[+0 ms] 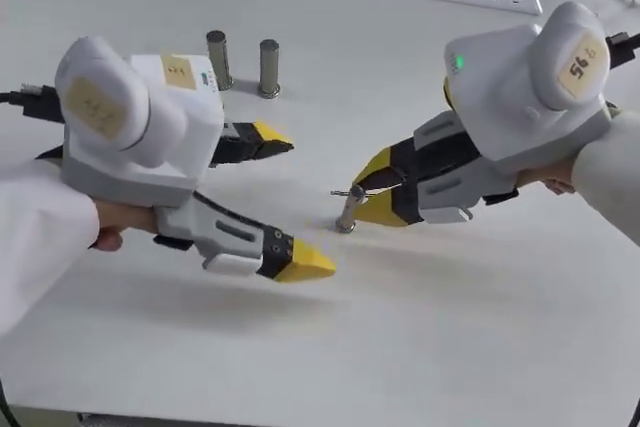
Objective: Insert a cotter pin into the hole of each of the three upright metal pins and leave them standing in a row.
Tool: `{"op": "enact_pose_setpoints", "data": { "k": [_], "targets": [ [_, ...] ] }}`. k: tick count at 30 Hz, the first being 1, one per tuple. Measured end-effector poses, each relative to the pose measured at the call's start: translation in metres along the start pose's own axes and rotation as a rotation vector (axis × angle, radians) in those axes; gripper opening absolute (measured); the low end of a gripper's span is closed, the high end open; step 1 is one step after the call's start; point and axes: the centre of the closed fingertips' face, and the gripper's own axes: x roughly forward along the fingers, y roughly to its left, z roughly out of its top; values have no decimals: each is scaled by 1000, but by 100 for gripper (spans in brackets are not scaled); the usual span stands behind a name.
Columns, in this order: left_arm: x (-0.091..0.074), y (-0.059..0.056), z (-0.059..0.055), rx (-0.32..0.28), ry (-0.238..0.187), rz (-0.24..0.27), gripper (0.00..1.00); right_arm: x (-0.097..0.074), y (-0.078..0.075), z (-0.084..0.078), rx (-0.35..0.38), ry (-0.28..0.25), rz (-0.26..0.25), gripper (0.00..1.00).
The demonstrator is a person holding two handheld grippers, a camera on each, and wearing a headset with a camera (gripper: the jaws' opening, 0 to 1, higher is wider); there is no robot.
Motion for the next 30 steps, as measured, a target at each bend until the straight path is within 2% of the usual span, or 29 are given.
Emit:
{"op": "enact_pose_setpoints", "data": {
  "k": [1, 2, 10, 19, 26, 28, 30],
  "targets": [
    [-2, 0, -4, -39, -1, -2, 95, 1, 0, 0, -2, 3, -1, 9],
    [-5, -2, -5, -44, -3, -6, 98, 3, 1, 1, -3, 5, 0, 9],
    [-20, -4, -12, -66, -11, 23, 99, 5, 0, -1, 0, 19, -2, 6],
    [-23, -3, -13, -74, -19, 27, 99, 4, 0, 1, 4, 18, -4, 4],
    [-26, 4, -11, -85, -34, 47, 98, 4, -18, 6, 14, 14, -43, 4],
    [-28, 6, -12, -87, -35, 51, 98, 3, -30, 8, 18, 6, -50, 4],
    [-28, 9, -12, -91, -36, 57, 98, 4, -36, 12, 20, -2, -59, 4]
  ]
}}
